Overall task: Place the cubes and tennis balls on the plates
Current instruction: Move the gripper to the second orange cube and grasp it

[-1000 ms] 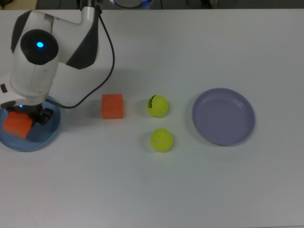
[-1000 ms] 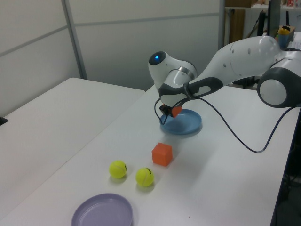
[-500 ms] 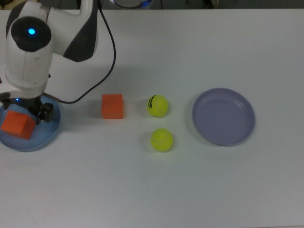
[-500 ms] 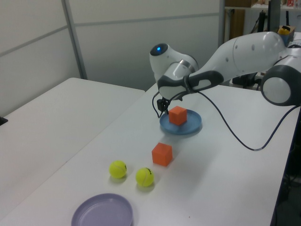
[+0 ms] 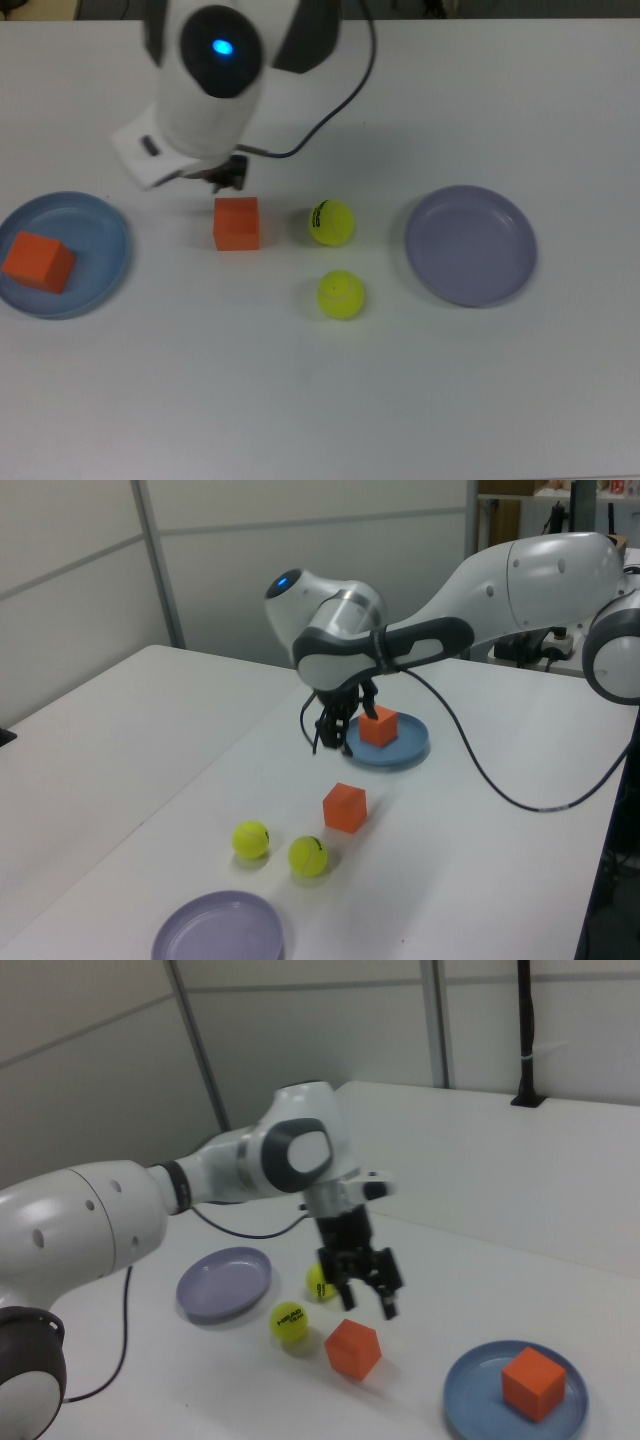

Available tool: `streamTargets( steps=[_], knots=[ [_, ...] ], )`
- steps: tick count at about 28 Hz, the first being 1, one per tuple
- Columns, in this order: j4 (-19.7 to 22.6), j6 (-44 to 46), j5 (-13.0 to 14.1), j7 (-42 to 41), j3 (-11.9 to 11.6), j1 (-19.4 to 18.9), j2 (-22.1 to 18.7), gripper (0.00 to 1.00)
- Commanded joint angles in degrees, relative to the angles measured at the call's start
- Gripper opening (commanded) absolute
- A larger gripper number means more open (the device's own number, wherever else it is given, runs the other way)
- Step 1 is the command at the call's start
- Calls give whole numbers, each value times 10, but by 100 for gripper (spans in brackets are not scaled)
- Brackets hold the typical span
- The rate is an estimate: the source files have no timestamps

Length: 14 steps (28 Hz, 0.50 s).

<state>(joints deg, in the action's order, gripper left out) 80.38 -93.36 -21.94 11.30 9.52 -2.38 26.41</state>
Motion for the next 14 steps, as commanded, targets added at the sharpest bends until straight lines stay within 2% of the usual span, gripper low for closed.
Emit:
streamTargets(
  steps=[1, 4, 10, 14],
  knots=[
    [14, 39, 6, -22, 35, 4, -3, 100],
    [15, 35, 6, -21, 42, -5, 10, 100],
    [14, 29, 2, -17, 41, -25, 36, 100],
    [24, 5, -25, -7, 41, -25, 51, 100]
  ],
)
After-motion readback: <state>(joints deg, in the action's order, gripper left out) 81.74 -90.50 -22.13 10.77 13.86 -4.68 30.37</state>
